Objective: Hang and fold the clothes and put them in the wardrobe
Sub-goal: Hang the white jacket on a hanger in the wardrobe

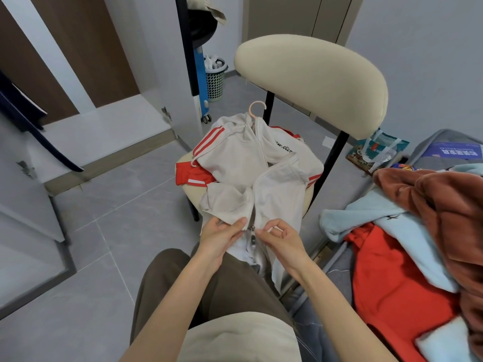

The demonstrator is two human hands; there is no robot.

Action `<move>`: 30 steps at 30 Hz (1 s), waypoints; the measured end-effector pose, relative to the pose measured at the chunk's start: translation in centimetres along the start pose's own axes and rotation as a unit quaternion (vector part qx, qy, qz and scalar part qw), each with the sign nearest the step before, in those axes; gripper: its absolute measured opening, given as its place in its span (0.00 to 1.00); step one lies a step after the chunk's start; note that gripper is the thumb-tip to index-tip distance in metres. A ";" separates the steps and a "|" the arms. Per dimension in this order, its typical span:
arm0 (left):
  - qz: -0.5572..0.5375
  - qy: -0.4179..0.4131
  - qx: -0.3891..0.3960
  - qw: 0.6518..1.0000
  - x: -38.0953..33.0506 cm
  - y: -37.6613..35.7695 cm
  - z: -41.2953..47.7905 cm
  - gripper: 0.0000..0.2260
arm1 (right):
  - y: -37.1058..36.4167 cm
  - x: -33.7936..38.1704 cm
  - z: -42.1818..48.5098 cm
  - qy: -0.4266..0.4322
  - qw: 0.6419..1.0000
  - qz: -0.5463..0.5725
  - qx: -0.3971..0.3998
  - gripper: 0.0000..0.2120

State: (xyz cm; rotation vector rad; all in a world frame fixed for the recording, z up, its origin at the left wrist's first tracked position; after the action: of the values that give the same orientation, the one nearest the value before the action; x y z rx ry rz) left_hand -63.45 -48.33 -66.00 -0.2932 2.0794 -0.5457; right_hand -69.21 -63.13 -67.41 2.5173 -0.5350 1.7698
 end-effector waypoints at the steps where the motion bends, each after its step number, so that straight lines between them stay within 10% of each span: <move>1: -0.008 0.000 -0.001 1.000 0.1 0.0 0.0 0.13 | -0.1 0.1 -0.1 0.003 1.000 -0.013 -0.008 0.08; 30: 0.064 -0.065 0.049 0.995 0.4 -0.2 0.4 0.11 | -1.5 0.3 -1.2 -0.094 0.974 0.193 -0.073 0.11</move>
State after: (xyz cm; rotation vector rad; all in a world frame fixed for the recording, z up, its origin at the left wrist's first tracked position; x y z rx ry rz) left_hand -63.32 -48.74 -66.36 -0.1338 1.9240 -0.5364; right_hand -69.78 -61.57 -66.43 2.6234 -1.1914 1.5182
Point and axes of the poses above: each hand's wrist, its own z-axis towards the middle knuckle, its own y-axis out of the back of the hand, x = y × z, the point moved 5 cm from there along z, towards the middle knuckle, and after that the axes turned 8 degrees about -z, right-handed, at the moved point
